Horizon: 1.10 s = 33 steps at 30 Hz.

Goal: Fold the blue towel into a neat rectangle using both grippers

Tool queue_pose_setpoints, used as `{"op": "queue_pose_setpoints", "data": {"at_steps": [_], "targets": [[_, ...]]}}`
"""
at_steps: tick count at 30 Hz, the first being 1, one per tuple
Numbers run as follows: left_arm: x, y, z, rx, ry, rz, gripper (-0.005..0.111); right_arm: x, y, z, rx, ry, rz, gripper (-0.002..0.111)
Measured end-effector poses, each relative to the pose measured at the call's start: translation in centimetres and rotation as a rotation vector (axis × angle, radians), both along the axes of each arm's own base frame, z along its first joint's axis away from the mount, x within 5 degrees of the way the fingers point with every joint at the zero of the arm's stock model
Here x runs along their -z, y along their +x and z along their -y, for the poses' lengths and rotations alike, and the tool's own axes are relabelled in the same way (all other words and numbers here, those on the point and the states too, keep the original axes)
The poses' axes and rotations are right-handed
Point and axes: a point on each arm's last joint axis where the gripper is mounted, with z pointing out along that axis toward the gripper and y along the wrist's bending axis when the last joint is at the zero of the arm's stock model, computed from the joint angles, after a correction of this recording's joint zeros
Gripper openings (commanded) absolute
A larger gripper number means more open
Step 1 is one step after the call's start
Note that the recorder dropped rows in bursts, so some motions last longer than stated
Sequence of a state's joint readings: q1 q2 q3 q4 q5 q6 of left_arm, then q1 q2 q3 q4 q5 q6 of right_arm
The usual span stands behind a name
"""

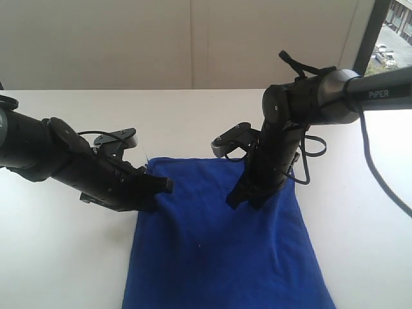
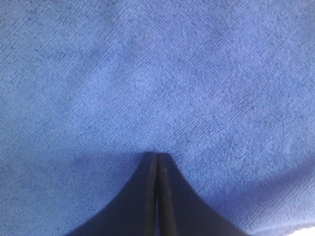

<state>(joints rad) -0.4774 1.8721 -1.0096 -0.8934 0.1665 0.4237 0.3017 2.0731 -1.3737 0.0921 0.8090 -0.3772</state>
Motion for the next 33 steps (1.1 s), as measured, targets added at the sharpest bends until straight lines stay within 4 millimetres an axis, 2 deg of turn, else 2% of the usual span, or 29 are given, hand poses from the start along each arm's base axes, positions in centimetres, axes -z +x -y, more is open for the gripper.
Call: {"op": "queue_pose_setpoints", "data": {"at_steps": [30, 33], "targets": [[0.08, -0.1, -0.07, 0.029, 0.02, 0.004, 0.0, -0.04, 0.04, -0.01, 0.0, 0.001, 0.002, 0.0], [-0.59, 0.11, -0.68, 0.017, 0.008, 0.008, 0.0, -0.04, 0.04, -0.01, -0.002, 0.0, 0.002, 0.0]]}}
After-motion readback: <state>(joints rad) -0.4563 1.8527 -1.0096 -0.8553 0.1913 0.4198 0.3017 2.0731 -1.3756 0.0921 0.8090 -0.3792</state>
